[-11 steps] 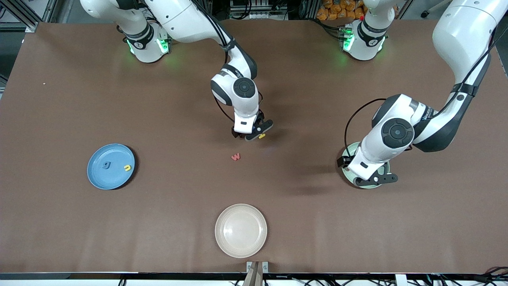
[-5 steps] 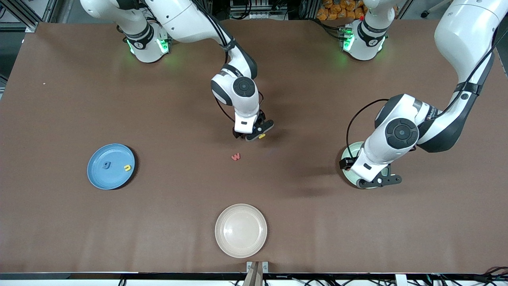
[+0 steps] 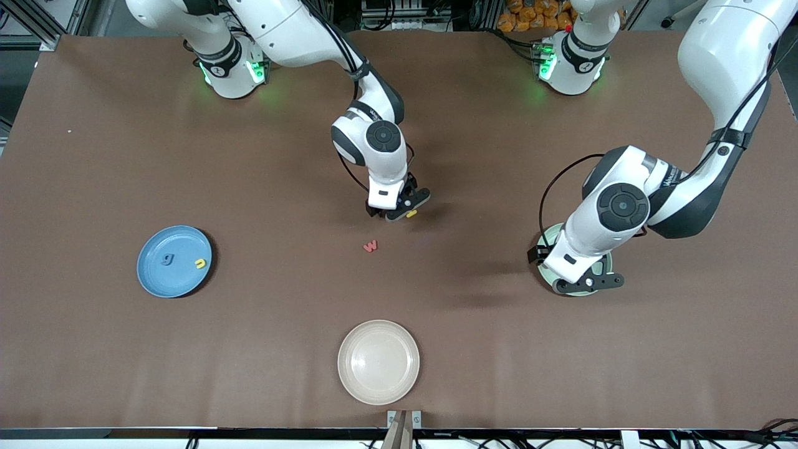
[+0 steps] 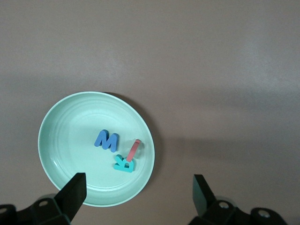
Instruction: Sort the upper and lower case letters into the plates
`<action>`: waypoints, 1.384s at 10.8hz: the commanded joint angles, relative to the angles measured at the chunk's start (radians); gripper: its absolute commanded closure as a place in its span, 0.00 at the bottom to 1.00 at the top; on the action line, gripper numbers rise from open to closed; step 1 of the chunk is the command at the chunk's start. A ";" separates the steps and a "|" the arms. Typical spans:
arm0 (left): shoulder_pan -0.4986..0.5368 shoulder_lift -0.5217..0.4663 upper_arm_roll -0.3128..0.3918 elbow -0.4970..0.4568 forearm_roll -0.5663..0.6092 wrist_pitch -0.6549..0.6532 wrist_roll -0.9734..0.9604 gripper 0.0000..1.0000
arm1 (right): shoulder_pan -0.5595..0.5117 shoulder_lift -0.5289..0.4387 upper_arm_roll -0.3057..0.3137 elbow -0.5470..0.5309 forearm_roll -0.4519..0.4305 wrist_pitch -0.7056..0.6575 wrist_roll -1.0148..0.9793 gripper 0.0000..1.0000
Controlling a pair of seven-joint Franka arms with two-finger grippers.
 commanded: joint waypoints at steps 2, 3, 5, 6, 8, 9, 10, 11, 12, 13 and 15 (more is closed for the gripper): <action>-0.008 -0.012 0.004 0.011 -0.027 -0.025 -0.009 0.00 | -0.002 0.020 0.003 0.008 -0.015 0.046 0.032 0.98; -0.011 -0.012 0.004 0.011 -0.027 -0.025 -0.009 0.00 | -0.003 0.020 0.003 0.008 -0.015 0.046 0.032 1.00; -0.023 -0.008 0.004 0.012 -0.027 -0.025 -0.023 0.00 | -0.008 0.017 0.005 0.008 -0.015 0.044 0.030 1.00; -0.040 -0.003 0.004 0.014 -0.027 -0.025 -0.062 0.00 | -0.015 0.012 0.005 0.008 -0.015 0.034 0.030 1.00; -0.095 0.017 0.006 0.018 -0.028 -0.024 -0.153 0.00 | -0.037 -0.017 0.003 0.009 -0.014 0.003 0.033 1.00; -0.130 0.033 0.007 0.041 -0.030 -0.024 -0.200 0.00 | -0.066 -0.043 0.003 0.009 -0.015 -0.044 0.033 1.00; -0.162 0.046 0.009 0.058 -0.030 -0.024 -0.246 0.00 | -0.103 -0.076 0.003 0.009 -0.014 -0.090 0.029 1.00; -0.189 0.058 0.009 0.063 -0.030 -0.021 -0.292 0.00 | -0.141 -0.107 0.003 0.009 -0.015 -0.139 0.020 1.00; -0.225 0.073 0.010 0.080 -0.028 -0.021 -0.343 0.00 | -0.181 -0.135 0.003 0.009 -0.015 -0.188 0.018 1.00; -0.259 0.083 0.020 0.084 -0.028 -0.013 -0.392 0.00 | -0.228 -0.158 0.003 0.011 -0.015 -0.230 0.017 1.00; -0.395 0.122 0.074 0.139 -0.028 -0.008 -0.505 0.00 | -0.358 -0.192 0.002 0.020 -0.012 -0.320 0.047 1.00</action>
